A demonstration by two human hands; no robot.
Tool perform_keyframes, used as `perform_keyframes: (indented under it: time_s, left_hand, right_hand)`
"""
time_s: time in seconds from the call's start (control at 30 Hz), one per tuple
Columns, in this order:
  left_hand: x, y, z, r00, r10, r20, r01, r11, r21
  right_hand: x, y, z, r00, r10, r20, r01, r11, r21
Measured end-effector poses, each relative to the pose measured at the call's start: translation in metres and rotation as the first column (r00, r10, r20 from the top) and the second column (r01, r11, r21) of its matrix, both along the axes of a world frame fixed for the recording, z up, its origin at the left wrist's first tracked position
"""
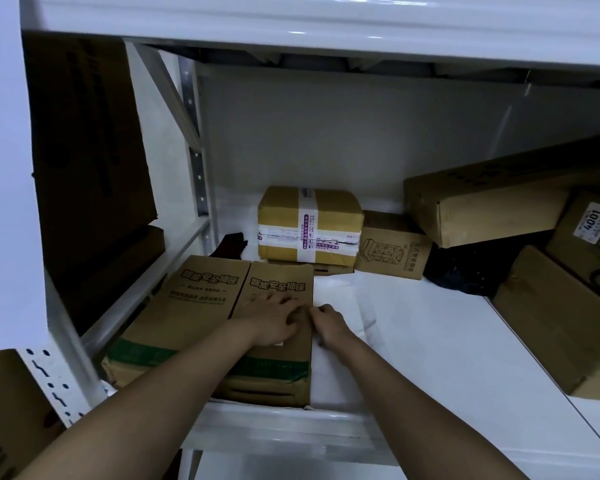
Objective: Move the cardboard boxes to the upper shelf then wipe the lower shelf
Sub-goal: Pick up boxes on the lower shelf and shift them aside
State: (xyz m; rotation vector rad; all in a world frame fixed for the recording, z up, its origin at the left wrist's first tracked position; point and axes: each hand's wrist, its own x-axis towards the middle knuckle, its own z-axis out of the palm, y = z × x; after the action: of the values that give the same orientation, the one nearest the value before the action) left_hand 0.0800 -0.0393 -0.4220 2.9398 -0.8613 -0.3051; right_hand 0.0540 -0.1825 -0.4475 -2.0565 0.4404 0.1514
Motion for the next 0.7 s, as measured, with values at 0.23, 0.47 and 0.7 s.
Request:
perform_keyframes:
  time_s: [0.23,0.47,0.7]
  left_hand:
    - [0.001,-0.003,0.015,0.991,0.023,-0.134,-0.031,0.998,-0.054]
    - [0.008,-0.007,0.039,0.979,0.152,-0.136,-0.196,0.881,-0.430]
    - [0.024,-0.013,0.058,0.919,0.234,-0.316,-0.382,0.726,-0.573]
  right_hand:
    - [-0.005,-0.002,0.007,0.999,-0.002,-0.039,0.007,0.991,0.132]
    - [-0.009,-0.020,0.030,0.999,-0.015,-0.040,0.024,0.973,0.230]
    - [-0.008,-0.036,0.059,0.997,-0.064,0.039,0.055,0.980,0.193]
